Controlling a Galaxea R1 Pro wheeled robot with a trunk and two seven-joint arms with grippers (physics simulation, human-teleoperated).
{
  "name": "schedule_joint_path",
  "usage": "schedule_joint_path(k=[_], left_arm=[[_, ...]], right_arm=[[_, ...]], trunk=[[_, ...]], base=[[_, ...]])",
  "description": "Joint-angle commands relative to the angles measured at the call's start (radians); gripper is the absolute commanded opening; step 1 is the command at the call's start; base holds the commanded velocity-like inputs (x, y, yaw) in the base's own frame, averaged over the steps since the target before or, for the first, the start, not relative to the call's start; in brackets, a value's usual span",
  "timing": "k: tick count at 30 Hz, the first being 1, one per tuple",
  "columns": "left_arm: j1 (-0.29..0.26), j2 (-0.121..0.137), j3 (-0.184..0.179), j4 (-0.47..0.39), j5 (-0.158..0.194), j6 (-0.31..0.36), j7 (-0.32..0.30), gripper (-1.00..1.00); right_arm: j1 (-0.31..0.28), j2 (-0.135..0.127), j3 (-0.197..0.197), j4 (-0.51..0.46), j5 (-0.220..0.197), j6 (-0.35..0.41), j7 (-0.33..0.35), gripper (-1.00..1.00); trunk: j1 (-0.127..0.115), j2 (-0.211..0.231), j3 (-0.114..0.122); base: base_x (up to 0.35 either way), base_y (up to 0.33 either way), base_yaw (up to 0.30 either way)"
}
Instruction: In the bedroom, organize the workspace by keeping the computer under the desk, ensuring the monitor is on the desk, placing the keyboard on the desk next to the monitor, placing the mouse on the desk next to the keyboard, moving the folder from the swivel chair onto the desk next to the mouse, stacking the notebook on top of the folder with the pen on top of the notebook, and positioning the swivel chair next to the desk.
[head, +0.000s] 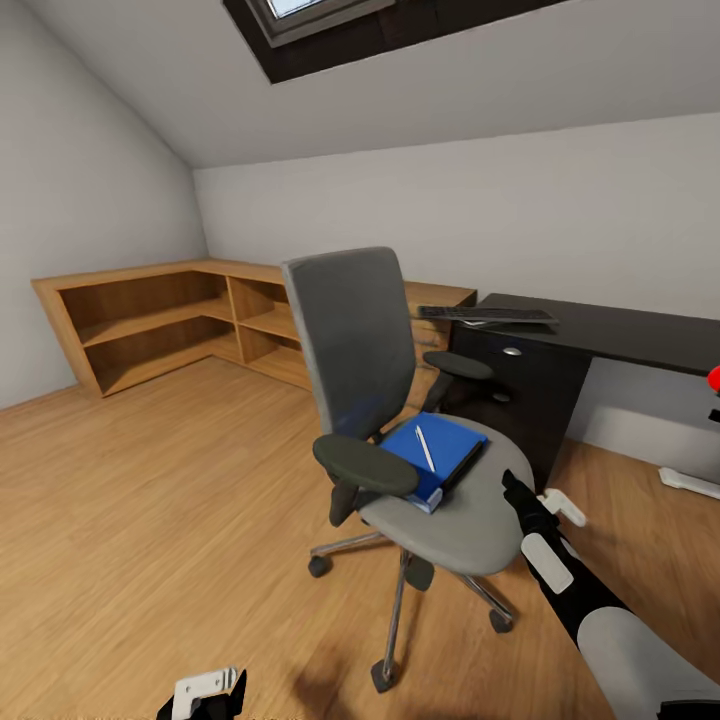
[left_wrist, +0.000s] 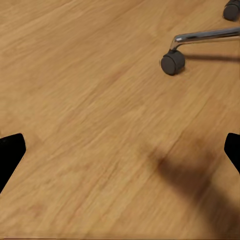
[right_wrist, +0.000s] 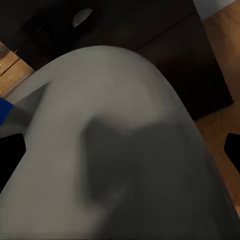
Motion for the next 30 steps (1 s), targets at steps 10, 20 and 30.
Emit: schedule_joint_path(k=[10,20,30], left_arm=[[0.000,0.000,-0.001,0.000,0.009,-0.002,0.000,1.00],[0.000,-0.002,-0.001,0.000,0.009,-0.002,0.000,1.00],[0.000,-0.002,-0.002,0.000,0.009,-0.002,0.000,1.00]], right_arm=[[0.000,0.000,0.010,0.033,-0.014,-0.004,-0.003,1.00],[0.001,0.000,0.010,0.033,-0.014,-0.003,-0.002,1.00],[0.001,-0.001,0.010,0.033,-0.015,-0.003,-0.002,1.00]], trunk=[[0.000,0.000,-0.002],[0.000,0.000,-0.002],[0.000,0.000,-0.002]], base=[[0.000,0.000,0.159],[0.000,0.000,0.159],[0.000,0.000,0.153]])
